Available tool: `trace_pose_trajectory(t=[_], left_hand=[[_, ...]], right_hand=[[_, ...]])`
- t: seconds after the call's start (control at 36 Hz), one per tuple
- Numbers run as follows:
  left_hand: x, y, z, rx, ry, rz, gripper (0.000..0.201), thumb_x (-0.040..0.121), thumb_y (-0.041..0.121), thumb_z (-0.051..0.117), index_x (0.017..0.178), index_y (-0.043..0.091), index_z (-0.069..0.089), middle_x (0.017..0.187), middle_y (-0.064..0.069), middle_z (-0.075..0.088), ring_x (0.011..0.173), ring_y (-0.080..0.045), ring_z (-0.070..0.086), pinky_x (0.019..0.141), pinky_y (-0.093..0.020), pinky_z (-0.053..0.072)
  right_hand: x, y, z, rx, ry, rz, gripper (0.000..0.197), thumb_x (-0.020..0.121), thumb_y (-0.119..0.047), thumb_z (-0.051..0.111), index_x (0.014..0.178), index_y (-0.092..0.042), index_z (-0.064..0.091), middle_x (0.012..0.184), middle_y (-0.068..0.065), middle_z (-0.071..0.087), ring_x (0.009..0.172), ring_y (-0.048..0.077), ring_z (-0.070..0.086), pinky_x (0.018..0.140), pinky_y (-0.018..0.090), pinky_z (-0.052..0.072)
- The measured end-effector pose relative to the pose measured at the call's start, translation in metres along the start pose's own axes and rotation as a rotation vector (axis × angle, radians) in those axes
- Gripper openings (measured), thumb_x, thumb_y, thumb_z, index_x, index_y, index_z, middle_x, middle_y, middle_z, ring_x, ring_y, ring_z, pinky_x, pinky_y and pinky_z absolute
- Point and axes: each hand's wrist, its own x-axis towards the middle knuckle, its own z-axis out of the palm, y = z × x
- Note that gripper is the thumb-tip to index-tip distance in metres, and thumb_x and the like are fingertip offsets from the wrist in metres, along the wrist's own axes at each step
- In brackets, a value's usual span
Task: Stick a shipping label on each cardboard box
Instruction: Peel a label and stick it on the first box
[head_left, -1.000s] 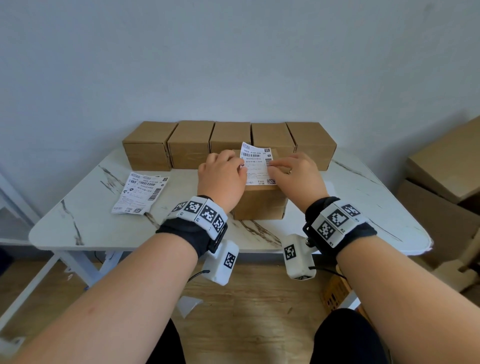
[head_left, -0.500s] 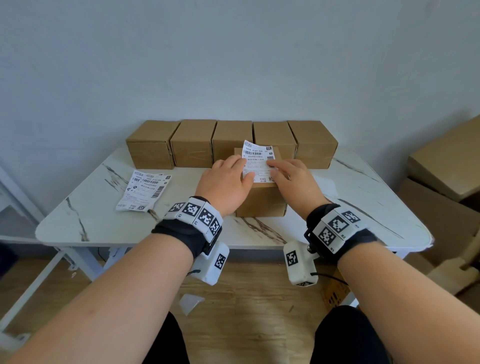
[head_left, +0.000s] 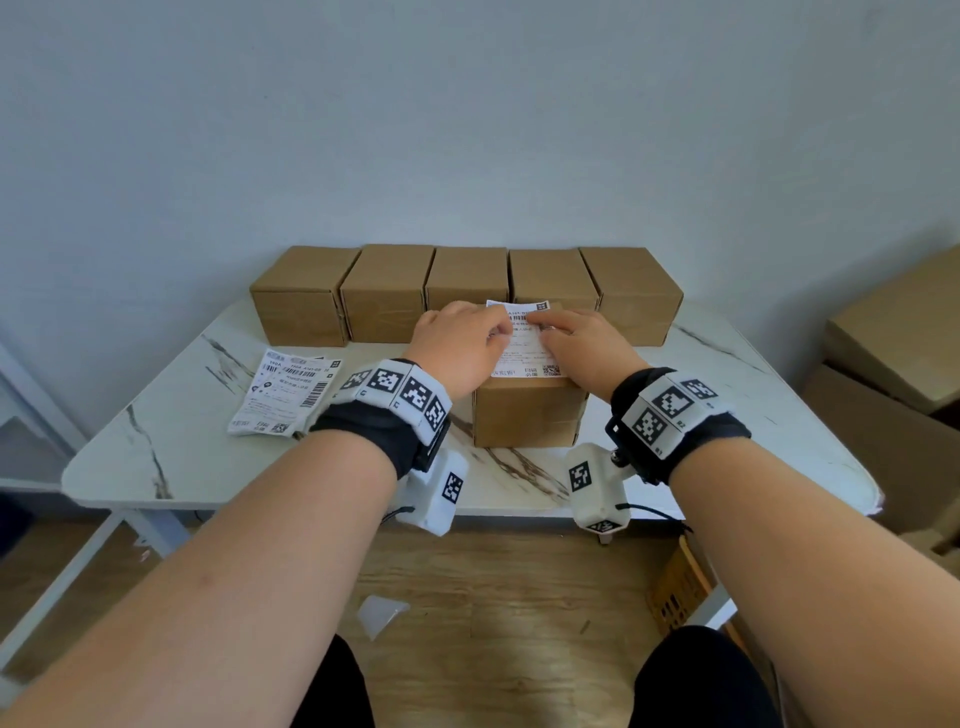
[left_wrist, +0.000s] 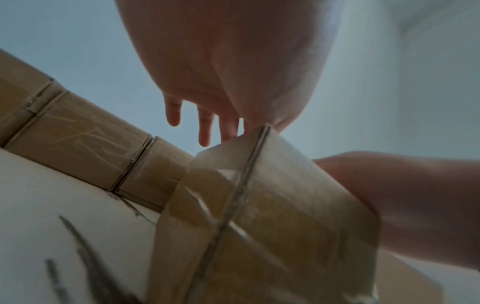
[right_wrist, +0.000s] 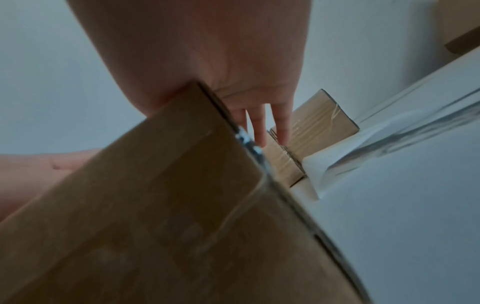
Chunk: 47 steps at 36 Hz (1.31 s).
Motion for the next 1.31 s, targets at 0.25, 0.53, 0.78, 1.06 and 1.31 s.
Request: trace_pose_trajectory(t=[0.25, 0.53, 0.78, 1.06, 1.31], left_hand=[[0.009, -0.004, 0.006, -0.086, -0.009, -0.079, 0.014, 0.094, 0.033, 0.041, 0.107, 0.031, 0.043, 0.122, 0.004, 0.052, 0.111, -0.016, 0.047, 0.101, -0.041, 0.036], [0.011, -0.001, 0.009, -0.135, -0.004, -0.061, 0.029, 0.092, 0.033, 0.043, 0.119, 0.021, 0.044, 0.136, 0.002, 0.046, 0.127, -0.015, 0.035, 0.103, -0.039, 0.034], [0.012, -0.001, 0.013, -0.088, -0.162, -0.137, 0.058, 0.100, 0.048, 0.022, 0.153, 0.028, 0.012, 0.160, 0.013, 0.006, 0.145, -0.020, 0.013, 0.116, -0.045, 0.020], [0.012, -0.002, 0.016, 0.025, -0.132, -0.084, 0.052, 0.103, 0.042, 0.014, 0.153, 0.027, 0.015, 0.161, 0.009, 0.006, 0.148, -0.017, 0.006, 0.118, -0.048, 0.016], [0.013, 0.001, 0.020, 0.027, -0.127, -0.214, 0.053, 0.102, 0.041, 0.013, 0.153, 0.024, 0.016, 0.161, 0.007, 0.008, 0.142, -0.023, 0.025, 0.110, -0.048, 0.034]], right_hand=[[0.013, -0.008, 0.000, -0.089, -0.067, 0.043, 0.042, 0.100, -0.036, 0.030, 0.139, -0.042, 0.043, 0.131, 0.008, 0.046, 0.080, 0.017, 0.054, 0.059, 0.021, 0.038], [0.019, -0.018, 0.005, -0.109, -0.122, 0.132, 0.050, 0.098, -0.037, 0.022, 0.147, -0.045, 0.026, 0.149, 0.013, 0.029, 0.107, 0.024, 0.054, 0.096, 0.037, 0.046], [0.016, -0.019, 0.006, -0.084, -0.107, 0.199, 0.057, 0.097, -0.041, 0.023, 0.152, -0.039, 0.011, 0.137, 0.015, 0.047, 0.101, 0.028, 0.059, 0.084, 0.039, 0.050], [-0.002, -0.013, 0.008, -0.159, 0.055, 0.033, 0.047, 0.100, -0.034, 0.028, 0.147, -0.032, 0.037, 0.152, 0.007, 0.031, 0.138, 0.030, 0.028, 0.113, 0.046, 0.030], [-0.017, -0.008, 0.010, -0.141, 0.116, 0.091, 0.048, 0.098, -0.033, 0.026, 0.146, -0.033, 0.037, 0.111, 0.008, 0.053, 0.098, 0.026, 0.057, 0.086, 0.045, 0.052]])
